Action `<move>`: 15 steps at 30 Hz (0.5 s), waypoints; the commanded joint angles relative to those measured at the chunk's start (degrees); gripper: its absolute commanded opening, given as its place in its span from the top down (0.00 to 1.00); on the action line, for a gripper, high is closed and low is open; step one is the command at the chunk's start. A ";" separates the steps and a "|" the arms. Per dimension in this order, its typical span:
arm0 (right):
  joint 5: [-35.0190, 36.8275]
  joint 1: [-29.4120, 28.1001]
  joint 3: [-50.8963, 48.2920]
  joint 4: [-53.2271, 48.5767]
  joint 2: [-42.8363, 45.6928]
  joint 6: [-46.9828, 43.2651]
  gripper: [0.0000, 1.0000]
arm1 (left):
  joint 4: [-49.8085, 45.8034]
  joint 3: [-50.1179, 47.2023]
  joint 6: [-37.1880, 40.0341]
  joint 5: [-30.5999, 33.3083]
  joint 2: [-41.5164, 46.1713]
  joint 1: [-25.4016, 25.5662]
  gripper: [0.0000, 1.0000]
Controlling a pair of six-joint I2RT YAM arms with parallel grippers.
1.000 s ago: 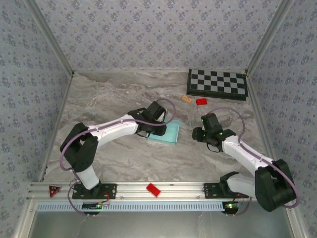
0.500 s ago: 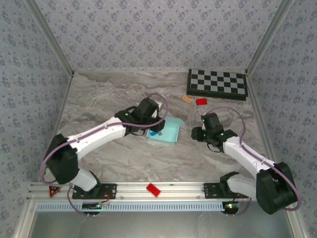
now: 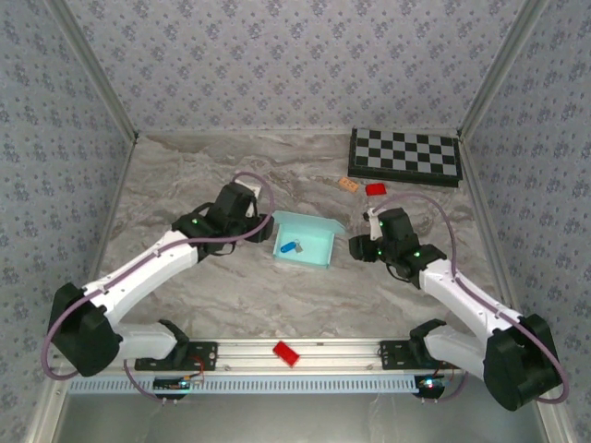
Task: Fold the paper box
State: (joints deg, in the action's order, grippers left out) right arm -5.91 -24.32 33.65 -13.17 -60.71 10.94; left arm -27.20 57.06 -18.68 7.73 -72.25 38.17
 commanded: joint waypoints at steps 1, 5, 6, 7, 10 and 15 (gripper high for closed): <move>-1.72 -0.29 1.80 1.21 0.60 -6.46 0.48 | 0.84 -1.70 7.58 -5.77 0.33 -3.28 0.31; -3.67 -0.24 3.19 1.52 -1.19 -10.25 0.46 | 3.15 -1.93 14.79 -13.43 -1.76 -6.17 0.30; -4.10 -0.29 3.74 1.33 -1.86 -11.22 0.46 | 4.11 -2.02 16.72 -15.80 -2.26 -6.62 0.30; -4.49 -0.28 4.36 1.13 -2.48 -12.06 0.46 | 5.07 -2.21 18.30 -17.76 -2.81 -6.87 0.29; -4.24 -0.22 5.63 1.32 -4.42 -14.15 0.46 | 7.40 -2.04 20.25 -20.23 -4.80 -7.66 0.27; -5.09 -0.29 7.49 1.56 -6.92 -17.09 0.46 | 9.12 -0.47 20.61 -25.08 -8.67 -9.54 0.27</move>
State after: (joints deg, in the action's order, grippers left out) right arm -9.52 -24.32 38.87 -11.90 -66.67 -2.66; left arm -20.53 54.57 -0.78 -11.92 -79.37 29.45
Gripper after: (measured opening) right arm 0.538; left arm 0.726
